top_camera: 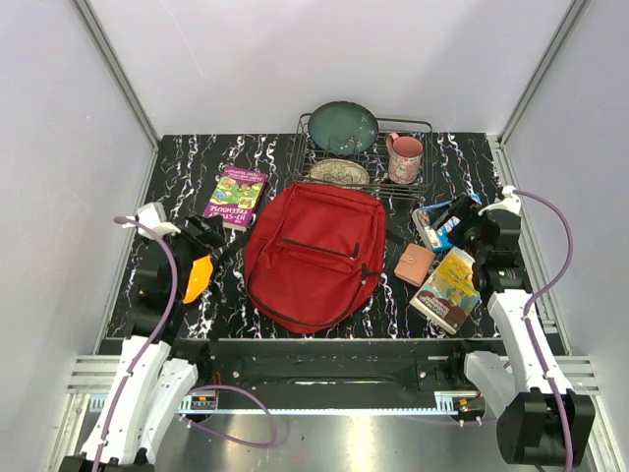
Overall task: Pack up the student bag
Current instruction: Unzip the student bag at the center of the board.
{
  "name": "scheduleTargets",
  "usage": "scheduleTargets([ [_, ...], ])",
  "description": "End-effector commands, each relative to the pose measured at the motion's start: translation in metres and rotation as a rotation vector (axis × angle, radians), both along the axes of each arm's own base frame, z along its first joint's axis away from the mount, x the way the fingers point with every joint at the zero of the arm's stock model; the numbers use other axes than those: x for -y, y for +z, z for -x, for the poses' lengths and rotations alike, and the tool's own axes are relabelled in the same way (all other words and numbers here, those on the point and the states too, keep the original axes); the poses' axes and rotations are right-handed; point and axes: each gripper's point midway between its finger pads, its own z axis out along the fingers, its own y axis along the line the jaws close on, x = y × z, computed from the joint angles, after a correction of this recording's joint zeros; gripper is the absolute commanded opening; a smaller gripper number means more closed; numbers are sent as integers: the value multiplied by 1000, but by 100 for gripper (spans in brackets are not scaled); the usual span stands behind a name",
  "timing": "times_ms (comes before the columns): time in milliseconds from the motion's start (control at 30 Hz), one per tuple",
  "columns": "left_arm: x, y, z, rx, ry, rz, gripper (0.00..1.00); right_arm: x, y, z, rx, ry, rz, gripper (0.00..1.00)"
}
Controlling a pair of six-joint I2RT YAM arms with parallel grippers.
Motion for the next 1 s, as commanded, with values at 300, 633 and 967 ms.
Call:
scheduleTargets([
  [300,44,-18,34,-126,-200,218,99,-77,4,17,-67,400,-263,100],
  [633,81,-51,42,-290,-226,16,99,-105,-45,26,-342,522,-151,100],
  [967,105,-71,55,-343,-250,18,99,-127,-64,22,-415,518,-178,100],
])
